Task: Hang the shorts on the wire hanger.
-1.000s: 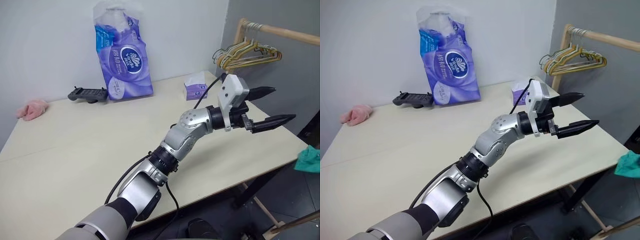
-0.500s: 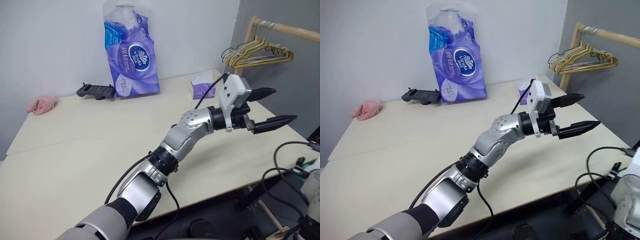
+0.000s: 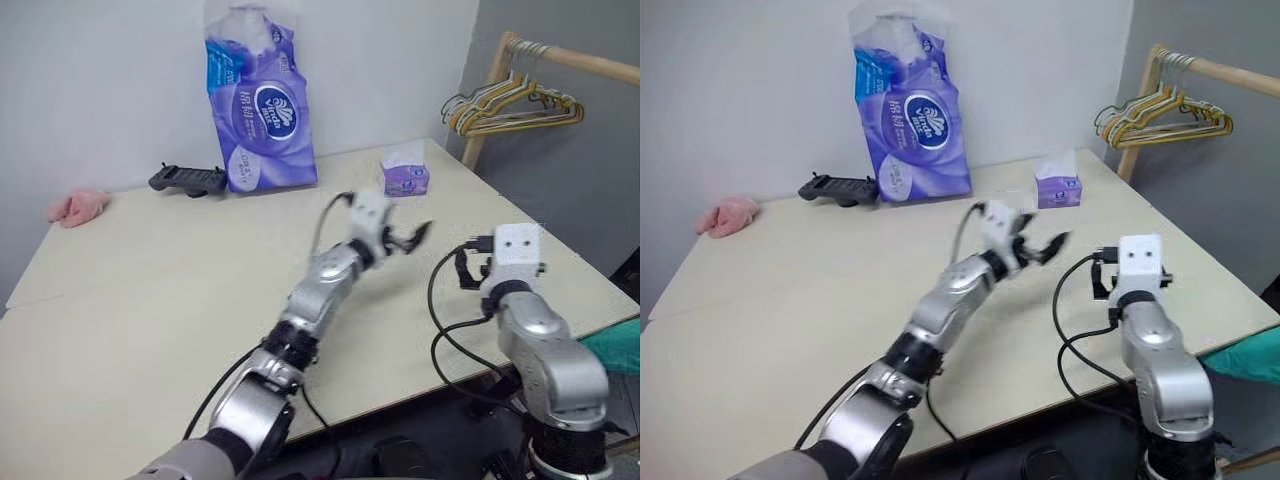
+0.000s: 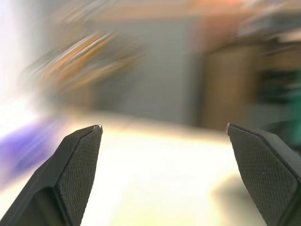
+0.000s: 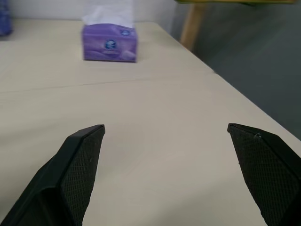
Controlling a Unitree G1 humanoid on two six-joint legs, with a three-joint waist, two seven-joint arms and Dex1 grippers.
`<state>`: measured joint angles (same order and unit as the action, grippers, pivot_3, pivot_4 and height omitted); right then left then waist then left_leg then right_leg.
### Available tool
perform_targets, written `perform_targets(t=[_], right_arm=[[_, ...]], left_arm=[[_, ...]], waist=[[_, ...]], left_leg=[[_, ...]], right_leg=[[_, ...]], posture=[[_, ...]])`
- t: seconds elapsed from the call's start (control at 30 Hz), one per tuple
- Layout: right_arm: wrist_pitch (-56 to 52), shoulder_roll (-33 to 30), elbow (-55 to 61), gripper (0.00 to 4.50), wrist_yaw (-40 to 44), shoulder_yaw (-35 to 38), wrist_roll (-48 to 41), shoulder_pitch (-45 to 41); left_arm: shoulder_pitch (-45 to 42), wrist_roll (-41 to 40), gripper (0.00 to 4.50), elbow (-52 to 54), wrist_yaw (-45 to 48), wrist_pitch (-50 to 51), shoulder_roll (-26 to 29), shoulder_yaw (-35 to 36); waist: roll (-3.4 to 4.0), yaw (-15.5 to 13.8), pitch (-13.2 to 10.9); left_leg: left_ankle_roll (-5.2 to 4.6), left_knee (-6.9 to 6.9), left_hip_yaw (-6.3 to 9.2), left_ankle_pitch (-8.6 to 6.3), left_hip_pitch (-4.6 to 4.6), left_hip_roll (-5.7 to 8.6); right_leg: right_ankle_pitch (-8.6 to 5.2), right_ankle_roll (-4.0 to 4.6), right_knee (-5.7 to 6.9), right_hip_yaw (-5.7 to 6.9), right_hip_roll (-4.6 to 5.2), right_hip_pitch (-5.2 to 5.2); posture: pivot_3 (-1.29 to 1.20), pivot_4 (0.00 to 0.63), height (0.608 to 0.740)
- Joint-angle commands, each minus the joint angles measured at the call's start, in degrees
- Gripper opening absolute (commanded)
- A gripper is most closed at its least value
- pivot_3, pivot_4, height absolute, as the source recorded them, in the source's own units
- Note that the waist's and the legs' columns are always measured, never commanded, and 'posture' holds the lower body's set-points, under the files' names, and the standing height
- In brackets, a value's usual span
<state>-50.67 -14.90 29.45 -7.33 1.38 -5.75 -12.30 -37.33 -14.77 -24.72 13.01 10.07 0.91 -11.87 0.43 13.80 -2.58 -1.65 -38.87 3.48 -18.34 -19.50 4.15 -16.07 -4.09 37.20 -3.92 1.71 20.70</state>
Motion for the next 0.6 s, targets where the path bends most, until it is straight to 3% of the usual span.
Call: perform_targets(t=[0.03,0.2,0.4,0.6], right_arm=[[10.64,1.69,-7.05,4.45,2.46,-2.78,1.71,-3.75],[22.91,4.93,-19.01,4.45,5.70,-6.93,3.70,-7.77],[31.56,7.76,-26.53,4.45,8.89,-9.86,5.15,-8.51],[35.85,7.94,-32.45,4.45,8.85,-7.84,6.25,-9.36]], left_arm=[[3.60,2.21,4.50,4.66,-5.89,4.46,2.32,5.15],[13.31,6.14,4.50,15.09,-12.37,7.07,6.69,10.56],[22.49,7.69,4.50,25.40,-16.14,7.47,7.86,15.90],[24.57,6.76,4.50,27.02,-15.51,7.18,6.71,17.85]], waist=[[-0.17,-1.45,-0.02],[-0.52,-5.31,0.17],[-0.69,-11.56,0.28],[-0.96,-16.13,0.38]], left_leg=[[0.17,-0.03,0.11,0.09,-0.25,0.02],[0.77,-0.06,0.09,0.44,-1.33,0.27],[1.01,0.02,0.18,0.57,-1.34,0.25],[1.11,0.00,0.44,0.88,-1.30,0.26]], right_leg=[[0.19,0.31,0.03,0.06,0.01,0.28],[0.40,0.52,0.48,0.05,0.28,1.61],[0.43,0.68,0.77,0.19,0.26,2.04],[0.77,1.24,0.81,0.52,0.23,1.91]], posture=[[-0.14,0.027,0.740],[-0.03,0.010,0.740],[0.11,0.000,0.740],[0.17,0.001,0.740]])
